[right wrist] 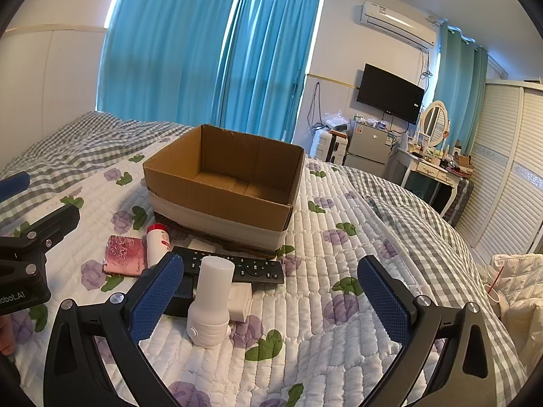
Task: Organize rigid objects
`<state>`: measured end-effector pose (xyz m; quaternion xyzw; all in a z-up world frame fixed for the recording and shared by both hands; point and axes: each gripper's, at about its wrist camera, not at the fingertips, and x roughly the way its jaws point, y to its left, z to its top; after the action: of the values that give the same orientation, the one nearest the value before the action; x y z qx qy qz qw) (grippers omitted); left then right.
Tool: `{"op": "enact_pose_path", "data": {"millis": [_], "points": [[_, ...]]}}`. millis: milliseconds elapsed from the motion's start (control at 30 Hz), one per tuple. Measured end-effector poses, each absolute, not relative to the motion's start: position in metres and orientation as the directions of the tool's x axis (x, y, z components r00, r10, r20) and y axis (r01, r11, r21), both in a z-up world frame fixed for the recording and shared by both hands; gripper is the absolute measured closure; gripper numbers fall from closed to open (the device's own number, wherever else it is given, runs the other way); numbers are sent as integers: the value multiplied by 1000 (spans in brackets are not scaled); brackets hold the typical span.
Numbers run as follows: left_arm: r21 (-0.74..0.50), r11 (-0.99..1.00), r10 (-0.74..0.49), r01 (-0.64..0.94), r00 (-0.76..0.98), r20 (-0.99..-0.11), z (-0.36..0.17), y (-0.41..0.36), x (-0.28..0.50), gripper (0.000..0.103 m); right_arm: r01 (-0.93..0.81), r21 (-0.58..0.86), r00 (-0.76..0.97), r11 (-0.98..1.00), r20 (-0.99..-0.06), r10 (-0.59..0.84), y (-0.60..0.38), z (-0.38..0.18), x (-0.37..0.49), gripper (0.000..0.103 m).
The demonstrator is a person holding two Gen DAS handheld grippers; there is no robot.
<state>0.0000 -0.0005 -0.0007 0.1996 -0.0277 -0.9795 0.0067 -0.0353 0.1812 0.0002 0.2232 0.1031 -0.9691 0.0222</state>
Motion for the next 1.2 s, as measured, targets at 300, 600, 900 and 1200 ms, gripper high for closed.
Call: {"op": "enact_pose_path", "data": {"millis": [300,600,900,1200], "points": [[56,-998,-22,1,-920,-392,-2,-1,0,0,87,-191,-900,-978,-436,5,182,-2,-34,0],[57,-998,-23,1,-920,-392,-2,-1,0,0,87,-192,-900,-977,-437,6,182,-2,-34,0],[56,-998,-23,1,-919,-394,-2,-1,0,0,86,-194,-899,-977,-438,8,182,-3,-34,0],[37,-999,-19,3,-908,-419,1,-5,-4,0,97,-186,-906,-978,-424,-9,183,0,-30,0]]}}
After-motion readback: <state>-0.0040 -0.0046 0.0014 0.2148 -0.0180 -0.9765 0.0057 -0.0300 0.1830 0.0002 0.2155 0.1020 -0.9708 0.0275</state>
